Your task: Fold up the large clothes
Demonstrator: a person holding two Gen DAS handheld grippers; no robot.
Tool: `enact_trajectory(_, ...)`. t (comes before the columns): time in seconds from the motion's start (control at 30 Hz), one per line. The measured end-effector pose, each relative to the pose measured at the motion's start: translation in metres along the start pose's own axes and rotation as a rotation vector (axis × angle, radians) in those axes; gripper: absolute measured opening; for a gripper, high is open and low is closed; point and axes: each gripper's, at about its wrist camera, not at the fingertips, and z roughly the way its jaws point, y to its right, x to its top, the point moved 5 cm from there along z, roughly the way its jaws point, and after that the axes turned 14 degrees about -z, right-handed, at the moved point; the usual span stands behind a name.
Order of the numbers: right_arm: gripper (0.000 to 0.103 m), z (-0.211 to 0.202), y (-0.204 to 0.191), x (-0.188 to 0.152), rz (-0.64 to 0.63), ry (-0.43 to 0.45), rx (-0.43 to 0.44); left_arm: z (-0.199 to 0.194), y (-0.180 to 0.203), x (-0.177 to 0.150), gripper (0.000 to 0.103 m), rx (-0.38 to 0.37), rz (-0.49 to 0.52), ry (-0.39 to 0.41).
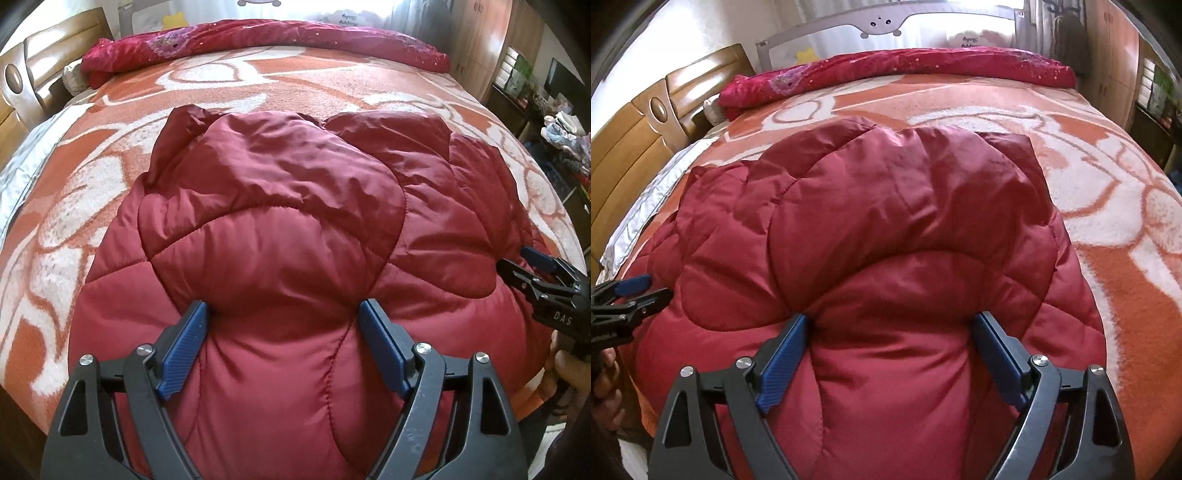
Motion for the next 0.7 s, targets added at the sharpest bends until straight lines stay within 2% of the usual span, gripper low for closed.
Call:
enact_trajectory(0.37, 0.09, 0.002, 0.003, 0.0, 0.021, 0.001, 0.008, 0.01, 0.003, 0.007, 0.088, -0.011, 0.005, -0.002)
enact_trajectory(0.57, 0.086, -0.039, -0.007, 0.008, -0.008, 0.055, -0.023, 0.011, 0.004, 0.008, 0.088, -0.011, 0.006, -0.001)
enact_trajectory(0.63, 0.086, -0.03, -0.009, 0.003, -0.041, 0.004, -0.045, 0.012, 0.004, 0.008, 0.088, -0.01, 0.008, 0.001)
enact_trajectory(0.7, 0.087, -0.013, -0.005, -0.008, -0.015, -0.028, -0.005, 0.012, 0.003, 0.007, 0.088, -0.013, 0.011, 0.005)
